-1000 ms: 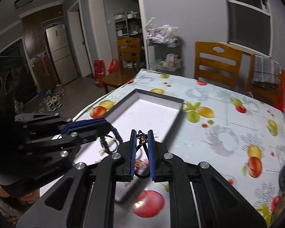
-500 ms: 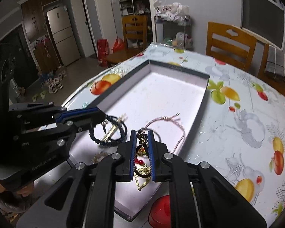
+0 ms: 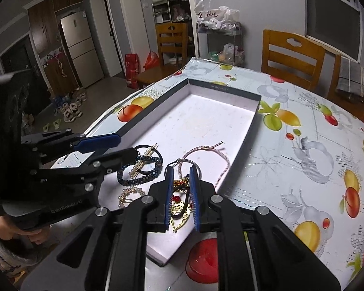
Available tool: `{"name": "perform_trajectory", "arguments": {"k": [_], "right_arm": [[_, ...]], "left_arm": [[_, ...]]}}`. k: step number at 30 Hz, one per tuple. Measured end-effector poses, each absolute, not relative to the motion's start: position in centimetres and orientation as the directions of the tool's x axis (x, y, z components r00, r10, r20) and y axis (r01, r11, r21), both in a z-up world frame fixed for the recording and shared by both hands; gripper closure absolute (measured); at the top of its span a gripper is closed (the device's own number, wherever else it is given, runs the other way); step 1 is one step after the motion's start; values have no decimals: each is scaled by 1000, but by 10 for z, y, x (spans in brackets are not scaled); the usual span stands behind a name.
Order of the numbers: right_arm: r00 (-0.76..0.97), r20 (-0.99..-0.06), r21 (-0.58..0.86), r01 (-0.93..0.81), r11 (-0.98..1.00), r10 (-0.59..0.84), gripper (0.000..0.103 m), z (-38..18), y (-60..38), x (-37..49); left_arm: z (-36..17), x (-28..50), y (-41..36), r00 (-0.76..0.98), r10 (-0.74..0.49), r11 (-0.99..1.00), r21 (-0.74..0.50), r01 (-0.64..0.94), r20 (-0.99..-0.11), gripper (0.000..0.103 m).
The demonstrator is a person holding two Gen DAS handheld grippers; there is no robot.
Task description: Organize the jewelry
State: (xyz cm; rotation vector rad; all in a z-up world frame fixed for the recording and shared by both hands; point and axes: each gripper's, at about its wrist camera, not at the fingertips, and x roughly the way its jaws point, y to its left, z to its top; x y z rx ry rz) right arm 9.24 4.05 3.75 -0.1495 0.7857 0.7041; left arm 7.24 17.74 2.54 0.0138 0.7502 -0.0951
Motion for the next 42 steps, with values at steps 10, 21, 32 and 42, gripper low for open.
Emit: {"name": "perform_trajectory", "arguments": {"k": [10, 21, 32, 42], "right_arm": [[538, -661, 130, -605, 785, 524, 51, 41, 9, 70], [563, -631, 110, -617, 779, 535, 17, 34, -8, 26], [576, -597, 107, -632, 767, 558, 6, 29, -9, 11], [584, -583, 111, -632, 767, 565, 5, 23, -11, 7]], "left_arm": [[34, 47, 173, 758, -63, 996, 7, 89, -650, 22], [28, 3, 178, 785, -55, 998, -12, 61, -618, 6], [13, -3, 184, 792, -24, 999, -35, 3, -610, 3], [7, -2, 182, 785, -26, 999, -34, 6, -619, 3]]}}
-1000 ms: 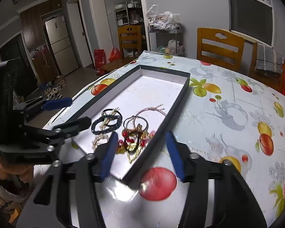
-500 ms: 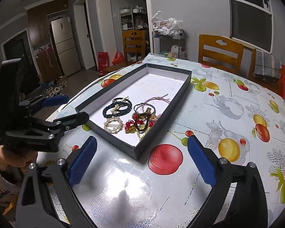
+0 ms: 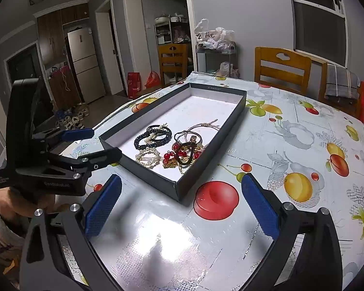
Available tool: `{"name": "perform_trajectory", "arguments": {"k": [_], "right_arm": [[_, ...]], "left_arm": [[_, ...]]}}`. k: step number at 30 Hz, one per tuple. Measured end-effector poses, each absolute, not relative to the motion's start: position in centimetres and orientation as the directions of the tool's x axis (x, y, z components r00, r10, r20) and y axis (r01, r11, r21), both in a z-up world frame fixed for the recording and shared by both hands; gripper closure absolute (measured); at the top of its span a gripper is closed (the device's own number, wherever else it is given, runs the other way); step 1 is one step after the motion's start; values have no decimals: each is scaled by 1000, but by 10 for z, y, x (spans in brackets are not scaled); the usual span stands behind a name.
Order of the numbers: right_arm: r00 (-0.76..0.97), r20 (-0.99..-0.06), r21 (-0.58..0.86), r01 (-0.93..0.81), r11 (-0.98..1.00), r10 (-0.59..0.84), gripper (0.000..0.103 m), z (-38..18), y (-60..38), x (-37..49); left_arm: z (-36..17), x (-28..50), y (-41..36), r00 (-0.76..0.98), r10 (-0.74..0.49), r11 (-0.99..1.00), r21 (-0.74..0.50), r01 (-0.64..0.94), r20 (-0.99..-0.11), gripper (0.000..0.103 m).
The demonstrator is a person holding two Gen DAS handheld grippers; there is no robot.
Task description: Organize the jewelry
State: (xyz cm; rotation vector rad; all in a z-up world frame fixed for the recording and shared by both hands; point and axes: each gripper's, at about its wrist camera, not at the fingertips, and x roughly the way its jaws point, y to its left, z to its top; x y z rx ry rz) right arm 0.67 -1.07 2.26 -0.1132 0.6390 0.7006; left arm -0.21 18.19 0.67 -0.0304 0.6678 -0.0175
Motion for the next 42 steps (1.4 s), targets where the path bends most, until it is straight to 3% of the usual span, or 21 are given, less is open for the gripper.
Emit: {"name": "perform_trajectory", "arguments": {"k": [42], "right_arm": [[591, -578, 96, -636, 766, 563, 5, 18, -8, 2]], "left_arm": [[7, -5, 186, 793, -18, 1000, -30, 0, -609, 3]]}}
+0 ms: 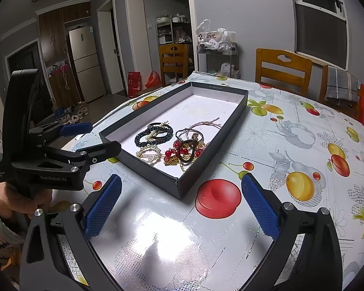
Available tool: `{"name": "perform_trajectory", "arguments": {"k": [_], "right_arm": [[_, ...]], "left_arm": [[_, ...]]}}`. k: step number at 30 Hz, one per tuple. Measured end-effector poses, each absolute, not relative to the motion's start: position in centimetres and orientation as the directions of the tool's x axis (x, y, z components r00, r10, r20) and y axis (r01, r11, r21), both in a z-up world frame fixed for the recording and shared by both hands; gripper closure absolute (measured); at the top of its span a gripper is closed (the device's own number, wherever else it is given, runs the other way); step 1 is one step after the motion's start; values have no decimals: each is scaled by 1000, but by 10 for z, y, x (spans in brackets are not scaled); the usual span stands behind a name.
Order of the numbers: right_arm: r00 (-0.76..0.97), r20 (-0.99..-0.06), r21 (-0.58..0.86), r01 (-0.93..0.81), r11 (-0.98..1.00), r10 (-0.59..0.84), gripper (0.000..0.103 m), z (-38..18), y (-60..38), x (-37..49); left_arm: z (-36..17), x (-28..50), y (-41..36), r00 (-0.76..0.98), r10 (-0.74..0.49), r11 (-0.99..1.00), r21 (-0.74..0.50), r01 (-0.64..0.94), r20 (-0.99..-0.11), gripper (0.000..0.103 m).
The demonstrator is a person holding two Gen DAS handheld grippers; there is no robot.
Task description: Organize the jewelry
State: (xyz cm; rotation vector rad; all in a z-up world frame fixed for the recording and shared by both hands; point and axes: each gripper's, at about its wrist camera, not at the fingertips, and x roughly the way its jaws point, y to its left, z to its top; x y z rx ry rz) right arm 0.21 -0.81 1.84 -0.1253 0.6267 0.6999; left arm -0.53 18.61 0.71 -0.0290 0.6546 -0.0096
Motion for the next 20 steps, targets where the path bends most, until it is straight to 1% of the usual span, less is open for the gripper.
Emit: {"name": "perform_trajectory", "arguments": {"k": [20], "right_arm": [[589, -580, 97, -636, 766, 562, 5, 18, -8, 3]], "left_arm": [[6, -9, 197, 785, -12, 999, -34, -11, -620, 3]]}}
